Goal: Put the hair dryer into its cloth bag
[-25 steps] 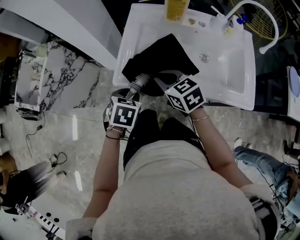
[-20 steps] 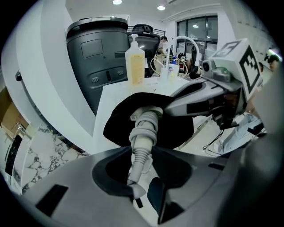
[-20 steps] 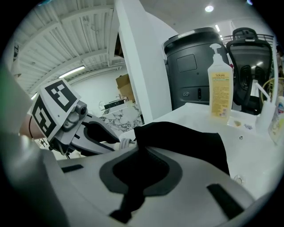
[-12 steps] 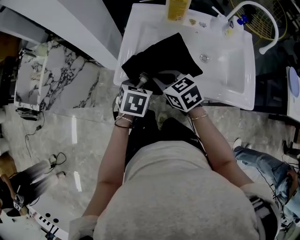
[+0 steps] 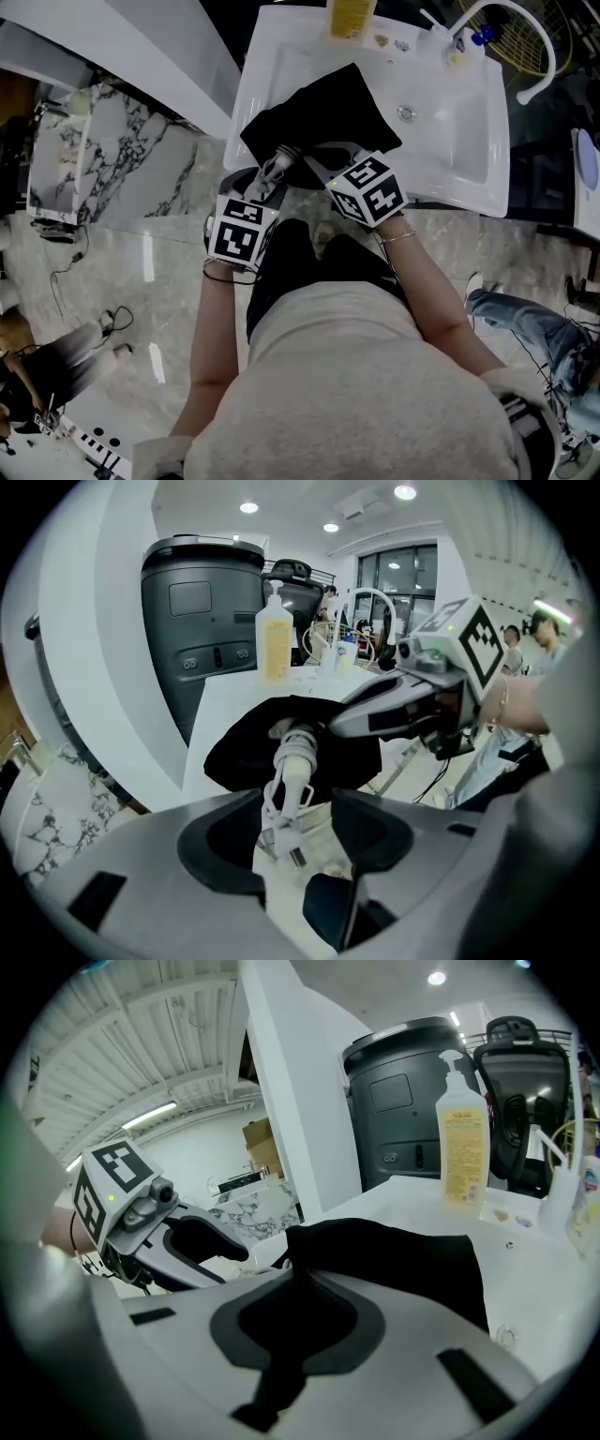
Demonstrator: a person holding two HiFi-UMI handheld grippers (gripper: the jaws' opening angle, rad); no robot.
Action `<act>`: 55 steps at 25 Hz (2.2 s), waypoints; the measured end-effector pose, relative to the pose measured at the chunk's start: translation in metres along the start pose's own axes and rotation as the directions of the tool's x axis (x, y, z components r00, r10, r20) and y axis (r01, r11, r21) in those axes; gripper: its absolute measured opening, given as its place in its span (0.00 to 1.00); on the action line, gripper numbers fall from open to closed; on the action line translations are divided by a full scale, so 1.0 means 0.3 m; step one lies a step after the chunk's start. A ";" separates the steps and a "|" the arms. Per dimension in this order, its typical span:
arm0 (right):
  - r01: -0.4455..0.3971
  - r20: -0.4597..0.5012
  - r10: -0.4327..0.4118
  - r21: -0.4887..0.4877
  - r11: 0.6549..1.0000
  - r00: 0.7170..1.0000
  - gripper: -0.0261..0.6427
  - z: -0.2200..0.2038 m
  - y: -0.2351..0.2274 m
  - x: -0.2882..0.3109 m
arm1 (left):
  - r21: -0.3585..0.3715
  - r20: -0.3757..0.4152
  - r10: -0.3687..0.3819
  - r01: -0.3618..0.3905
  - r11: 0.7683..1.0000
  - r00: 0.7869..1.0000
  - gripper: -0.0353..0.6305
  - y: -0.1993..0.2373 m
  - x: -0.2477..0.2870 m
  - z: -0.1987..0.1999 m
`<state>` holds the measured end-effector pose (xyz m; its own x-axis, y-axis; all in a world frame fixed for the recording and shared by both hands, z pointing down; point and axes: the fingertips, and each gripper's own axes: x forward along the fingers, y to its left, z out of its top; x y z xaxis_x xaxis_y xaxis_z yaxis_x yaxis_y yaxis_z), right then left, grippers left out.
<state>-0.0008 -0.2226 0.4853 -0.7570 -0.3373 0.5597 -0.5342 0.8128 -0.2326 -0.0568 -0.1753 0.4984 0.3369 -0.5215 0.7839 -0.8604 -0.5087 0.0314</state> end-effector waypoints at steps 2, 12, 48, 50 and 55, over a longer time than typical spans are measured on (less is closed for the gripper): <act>-0.003 0.001 0.003 -0.001 1.000 1.000 0.06 0.000 -0.002 -0.002 | -0.023 -0.026 0.008 -0.009 1.000 1.000 0.37 0.010 -0.004 -0.046; -0.015 -0.008 0.015 -0.009 1.000 1.000 0.06 -0.013 -0.002 0.000 | -0.070 -0.120 0.024 -0.032 0.997 0.992 0.23 0.020 0.057 -0.129; -0.048 -0.028 0.049 0.021 0.999 0.998 0.06 -0.043 0.005 0.045 | 0.113 -0.084 0.012 -0.003 0.994 0.996 0.22 0.045 0.240 0.167; -0.033 -0.030 0.033 0.010 0.999 0.999 0.06 -0.045 0.005 0.045 | 0.118 -0.093 0.024 -0.013 0.993 0.995 0.22 0.047 0.231 0.154; -0.008 -0.025 0.008 0.007 1.000 1.000 0.07 -0.044 -0.007 0.038 | 0.102 -0.098 0.040 -0.030 0.994 0.994 0.22 0.052 0.189 0.107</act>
<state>-0.0033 -0.2219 0.5028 -0.7517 -0.3186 0.5775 -0.5307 0.8121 -0.2427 -0.0388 -0.2347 0.5235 0.2634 -0.4720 0.8413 -0.8267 -0.5599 -0.0553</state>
